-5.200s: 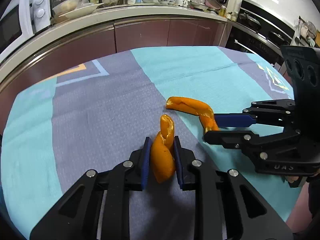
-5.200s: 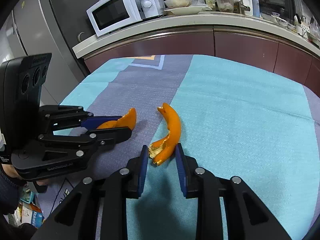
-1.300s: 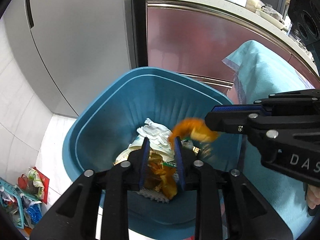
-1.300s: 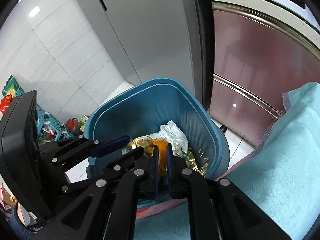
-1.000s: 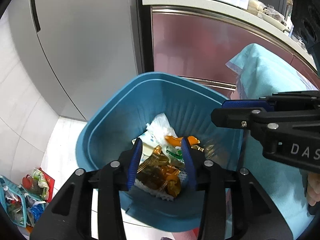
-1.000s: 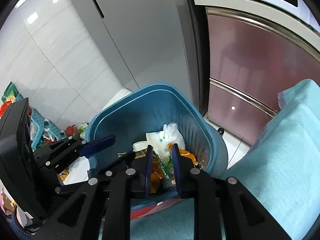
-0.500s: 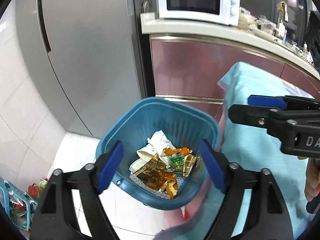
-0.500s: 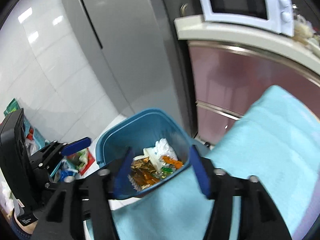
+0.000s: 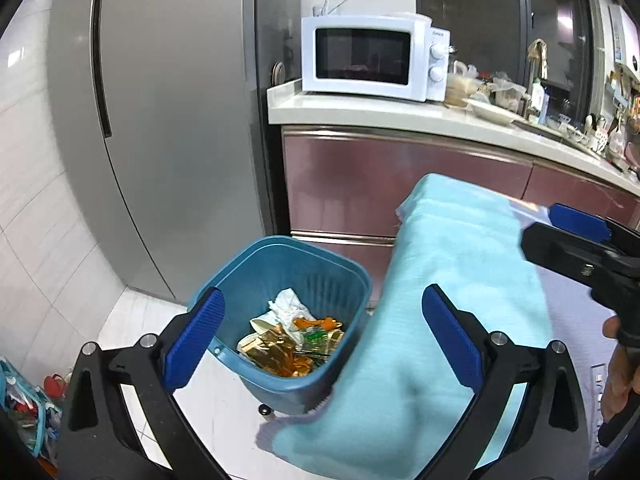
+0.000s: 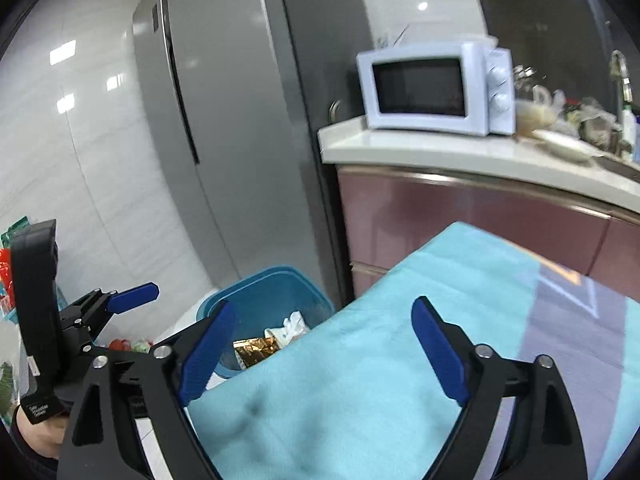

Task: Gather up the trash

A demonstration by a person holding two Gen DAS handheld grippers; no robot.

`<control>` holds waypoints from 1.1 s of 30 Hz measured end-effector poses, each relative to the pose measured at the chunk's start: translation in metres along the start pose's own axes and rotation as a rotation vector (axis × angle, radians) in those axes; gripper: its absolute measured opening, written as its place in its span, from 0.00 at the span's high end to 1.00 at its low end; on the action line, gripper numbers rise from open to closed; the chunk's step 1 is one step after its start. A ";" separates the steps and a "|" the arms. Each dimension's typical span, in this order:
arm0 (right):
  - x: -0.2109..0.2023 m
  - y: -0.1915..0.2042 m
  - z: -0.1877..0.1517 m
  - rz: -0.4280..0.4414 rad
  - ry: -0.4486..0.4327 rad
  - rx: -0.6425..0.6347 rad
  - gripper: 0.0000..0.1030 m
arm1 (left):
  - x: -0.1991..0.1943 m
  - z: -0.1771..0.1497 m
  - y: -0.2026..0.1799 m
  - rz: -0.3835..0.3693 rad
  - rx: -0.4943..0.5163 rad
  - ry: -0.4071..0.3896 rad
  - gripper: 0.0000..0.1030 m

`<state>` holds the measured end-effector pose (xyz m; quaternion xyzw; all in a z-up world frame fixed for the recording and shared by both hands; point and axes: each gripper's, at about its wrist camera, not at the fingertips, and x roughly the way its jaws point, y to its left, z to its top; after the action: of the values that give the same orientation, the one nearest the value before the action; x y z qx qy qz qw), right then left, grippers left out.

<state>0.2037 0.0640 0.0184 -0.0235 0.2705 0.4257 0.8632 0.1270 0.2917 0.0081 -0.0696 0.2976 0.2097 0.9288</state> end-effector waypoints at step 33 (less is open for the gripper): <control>-0.237 -0.054 -0.132 -0.547 -0.298 0.130 0.07 | -0.146 -0.080 -0.166 -0.326 0.128 -0.236 0.05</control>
<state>0.0690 -0.1771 0.0106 0.0225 0.1512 0.1581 0.9755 0.0499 0.0705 0.0288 -0.0328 0.1841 0.0439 0.9814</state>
